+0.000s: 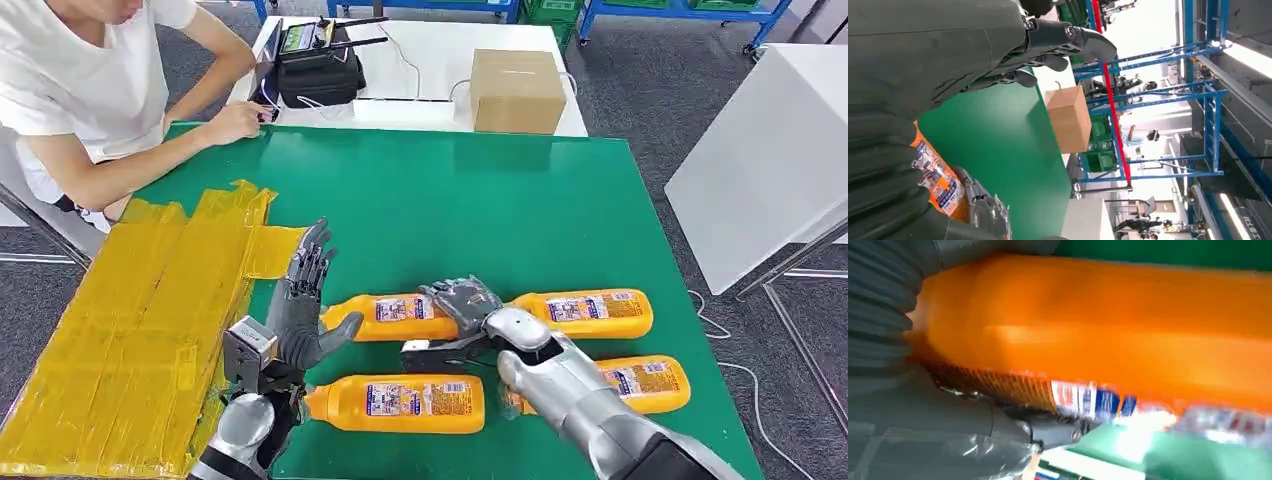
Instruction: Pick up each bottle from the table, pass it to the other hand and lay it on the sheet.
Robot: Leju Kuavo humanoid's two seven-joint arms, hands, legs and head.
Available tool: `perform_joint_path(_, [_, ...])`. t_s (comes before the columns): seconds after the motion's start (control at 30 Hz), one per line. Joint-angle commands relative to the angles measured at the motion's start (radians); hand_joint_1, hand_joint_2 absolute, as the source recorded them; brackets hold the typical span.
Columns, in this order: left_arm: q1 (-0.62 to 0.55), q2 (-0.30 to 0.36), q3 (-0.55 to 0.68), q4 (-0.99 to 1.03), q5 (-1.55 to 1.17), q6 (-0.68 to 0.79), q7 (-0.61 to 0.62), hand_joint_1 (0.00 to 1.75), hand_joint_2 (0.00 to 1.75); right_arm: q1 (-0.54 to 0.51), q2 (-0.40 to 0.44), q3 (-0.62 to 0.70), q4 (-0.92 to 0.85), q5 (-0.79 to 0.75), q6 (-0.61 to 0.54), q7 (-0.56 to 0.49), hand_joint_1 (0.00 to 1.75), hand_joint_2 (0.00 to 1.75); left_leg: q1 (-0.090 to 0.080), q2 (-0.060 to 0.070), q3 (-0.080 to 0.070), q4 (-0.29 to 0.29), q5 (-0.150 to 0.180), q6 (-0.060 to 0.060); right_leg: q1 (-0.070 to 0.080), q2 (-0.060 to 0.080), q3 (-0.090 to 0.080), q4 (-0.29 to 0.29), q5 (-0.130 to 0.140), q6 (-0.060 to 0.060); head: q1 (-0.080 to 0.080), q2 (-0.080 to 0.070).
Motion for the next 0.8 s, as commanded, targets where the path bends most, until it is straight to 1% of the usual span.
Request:
perform_joint_path(0.03, [-0.028, 0.016, -0.020, 0.043, 0.004, 0.001, 0.002, 0.00, 1.75, 0.008, 0.008, -0.011, 0.037, -0.006, -0.014, 0.007, 1.75, 1.75, -0.001, -0.001, 0.003, -0.002, 0.000, 0.000, -0.001, 0.000, 0.003, -0.001, -0.001, -0.001, 0.000, 0.000])
perform_joint_path(0.07, [-0.024, 0.015, -0.018, 0.038, 0.004, 0.002, 0.003, 0.00, 1.75, 0.021, 0.010, -0.041, 0.019, -0.026, -0.043, 0.009, 1.75, 1.75, -0.001, -0.001, 0.003, -0.002, 0.000, 0.000, -0.001, -0.001, 0.003, -0.001, -0.001, -0.001, 0.000, 0.000])
perform_joint_path(0.1, [-0.014, 0.015, -0.015, 0.026, 0.003, 0.003, 0.003, 0.00, 1.75, 0.053, 0.014, -0.093, -0.019, -0.053, -0.090, 0.006, 1.75, 1.75, -0.003, -0.002, 0.007, -0.005, 0.000, 0.000, -0.003, -0.001, 0.006, -0.002, -0.002, -0.002, 0.000, 0.000])
perform_joint_path(0.13, [0.001, 0.014, -0.009, 0.011, 0.001, 0.015, 0.003, 0.00, 1.75, 0.110, 0.029, -0.196, -0.094, -0.125, -0.201, -0.013, 1.75, 1.75, -0.001, -0.002, 0.003, -0.002, 0.000, 0.000, 0.000, -0.001, 0.003, -0.002, -0.001, -0.001, 0.000, 0.000])
perform_joint_path(0.17, [0.018, 0.018, -0.008, -0.010, -0.001, 0.018, 0.003, 0.00, 1.75, 0.150, 0.029, -0.239, -0.154, -0.137, -0.231, -0.016, 1.75, 1.75, -0.002, -0.002, 0.006, -0.004, 0.000, 0.000, -0.002, -0.001, 0.005, -0.003, -0.002, -0.002, 0.000, 0.000])
perform_joint_path(0.23, [0.043, 0.025, -0.007, -0.042, -0.003, 0.027, 0.004, 0.00, 1.75, 0.238, 0.027, -0.319, -0.321, -0.154, -0.285, -0.026, 1.75, 1.75, -0.001, -0.002, 0.004, -0.003, -0.001, 0.000, 0.000, -0.001, 0.004, -0.002, -0.002, -0.001, 0.000, 0.000])
perform_joint_path(0.27, [0.048, 0.028, -0.008, -0.048, -0.003, 0.028, 0.006, 0.00, 1.75, 0.267, 0.029, -0.350, -0.373, -0.174, -0.296, -0.046, 1.75, 1.75, 0.000, -0.001, 0.001, -0.001, -0.001, 0.000, 0.000, 0.000, 0.001, -0.001, -0.001, -0.001, 0.000, 0.000])
perform_joint_path(0.33, [0.054, 0.027, -0.007, -0.051, -0.004, 0.033, 0.003, 0.00, 1.75, 0.319, 0.045, -0.415, -0.461, -0.222, -0.325, -0.098, 1.75, 1.75, -0.003, -0.001, 0.005, -0.003, -0.003, 0.000, -0.002, 0.000, 0.004, -0.001, -0.004, -0.002, 0.000, 0.000])
perform_joint_path(0.37, [0.055, 0.026, -0.008, -0.051, -0.004, 0.034, 0.002, 0.00, 1.75, 0.332, 0.050, -0.430, -0.483, -0.229, -0.333, -0.108, 1.75, 1.75, 0.000, -0.002, 0.000, -0.001, -0.001, 0.000, 0.000, -0.001, 0.001, -0.001, -0.002, -0.001, 0.000, 0.000])
perform_joint_path(0.43, [0.055, 0.025, -0.011, -0.050, -0.005, 0.036, 0.000, 0.00, 1.75, 0.359, 0.066, -0.467, -0.522, -0.264, -0.353, -0.140, 1.75, 1.75, -0.002, -0.004, 0.004, -0.003, -0.002, 0.000, -0.002, -0.003, 0.005, -0.001, -0.004, -0.002, 0.000, 0.000])
perform_joint_path(0.47, [0.054, 0.025, -0.013, -0.048, -0.006, 0.036, 0.000, 0.00, 1.75, 0.372, 0.075, -0.487, -0.542, -0.290, -0.362, -0.156, 1.75, 1.75, -0.001, -0.003, -0.001, -0.001, -0.001, 0.000, -0.001, -0.002, 0.000, 0.000, -0.002, -0.001, 0.000, 0.000])
perform_joint_path(0.5, [0.053, 0.025, -0.015, -0.048, -0.007, 0.038, -0.002, 0.00, 1.75, 0.381, 0.081, -0.503, -0.555, -0.306, -0.366, -0.165, 1.75, 1.75, -0.002, -0.003, 0.001, -0.002, -0.002, 0.000, -0.002, -0.002, 0.002, 0.000, -0.003, -0.002, 0.000, 0.000])
perform_joint_path(0.57, [0.052, 0.024, -0.016, -0.048, -0.008, 0.039, -0.002, 0.00, 1.75, 0.395, 0.090, -0.526, -0.573, -0.323, -0.379, -0.180, 1.75, 1.75, -0.001, -0.003, -0.002, -0.001, -0.001, 0.000, -0.001, -0.002, -0.001, 0.000, -0.001, -0.001, 0.000, 0.000])
perform_joint_path(0.6, [0.050, 0.021, -0.016, -0.048, -0.010, 0.042, -0.004, 0.00, 1.75, 0.397, 0.091, -0.524, -0.570, -0.234, -0.457, -0.190, 1.75, 1.75, -0.002, -0.004, 0.000, -0.002, -0.001, 0.000, -0.002, -0.002, 0.001, 0.000, -0.002, -0.002, 0.000, 0.000])
perform_joint_path(0.63, [0.049, 0.020, -0.016, -0.048, -0.010, 0.042, -0.004, 0.00, 1.75, 0.399, 0.092, -0.524, -0.571, -0.223, -0.466, -0.191, 1.75, 1.75, -0.001, -0.003, -0.001, -0.001, -0.001, 0.000, -0.001, -0.001, -0.001, 0.000, -0.002, -0.002, 0.000, 0.000])
perform_joint_path(0.67, [0.046, 0.018, -0.015, -0.049, -0.009, 0.042, -0.002, 0.00, 1.75, 0.409, 0.100, -0.522, -0.585, -0.222, -0.463, -0.191, 1.75, 1.75, -0.002, -0.003, 0.001, -0.002, -0.001, 0.000, -0.002, -0.001, 0.001, -0.001, -0.002, -0.002, 0.000, 0.000])
perform_joint_path(0.77, [0.045, 0.018, -0.014, -0.050, -0.010, 0.043, -0.002, 0.00, 1.75, 0.421, 0.111, -0.526, -0.607, -0.234, -0.466, -0.202, 1.75, 1.75, -0.001, -0.003, -0.001, -0.001, -0.001, 0.000, -0.001, -0.001, -0.001, 0.000, -0.002, -0.001, 0.000, 0.000])
perform_joint_path(0.8, [0.045, 0.018, -0.014, -0.050, -0.010, 0.043, -0.002, 0.00, 1.75, 0.421, 0.111, -0.526, -0.607, -0.234, -0.466, -0.202, 1.75, 1.75, -0.002, -0.003, 0.001, -0.002, -0.001, 0.000, -0.001, -0.001, 0.001, -0.001, -0.002, -0.002, 0.000, 0.000])
